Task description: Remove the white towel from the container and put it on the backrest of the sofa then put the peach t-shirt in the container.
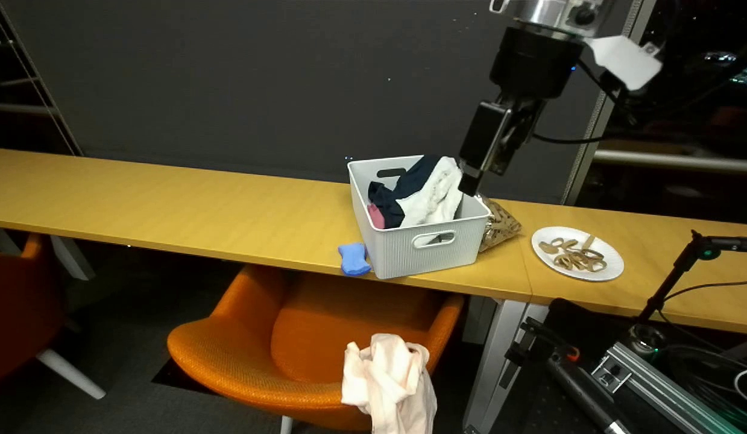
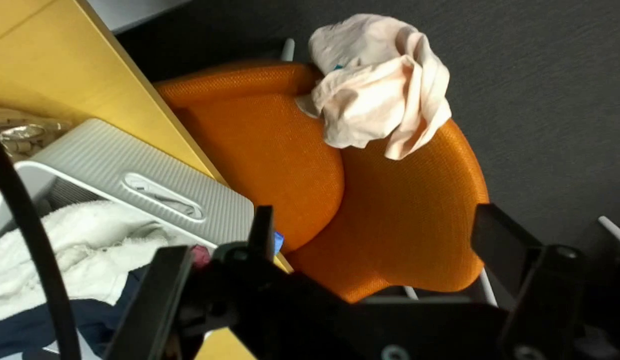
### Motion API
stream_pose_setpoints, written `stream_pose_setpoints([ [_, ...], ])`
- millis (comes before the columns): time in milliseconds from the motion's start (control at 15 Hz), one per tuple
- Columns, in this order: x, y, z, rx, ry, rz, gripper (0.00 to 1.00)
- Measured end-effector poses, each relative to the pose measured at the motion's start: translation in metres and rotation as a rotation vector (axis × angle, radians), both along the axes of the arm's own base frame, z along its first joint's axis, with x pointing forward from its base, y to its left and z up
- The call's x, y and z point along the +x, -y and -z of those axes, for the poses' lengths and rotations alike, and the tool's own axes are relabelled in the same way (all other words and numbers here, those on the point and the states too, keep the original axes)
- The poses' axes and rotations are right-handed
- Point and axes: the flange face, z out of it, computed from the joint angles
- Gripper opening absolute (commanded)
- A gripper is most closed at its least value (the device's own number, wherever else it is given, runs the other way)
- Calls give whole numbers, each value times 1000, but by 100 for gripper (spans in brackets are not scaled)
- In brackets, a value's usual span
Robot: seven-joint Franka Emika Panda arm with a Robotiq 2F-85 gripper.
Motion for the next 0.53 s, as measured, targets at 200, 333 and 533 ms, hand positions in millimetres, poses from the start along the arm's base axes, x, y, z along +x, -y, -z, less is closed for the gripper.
stream_pose_setpoints([
  [200,37,9,3,-13,9,-8,100],
  [333,60,31,6,-32,6,18,100],
  [533,92,82,11,-59,-1,83,100],
])
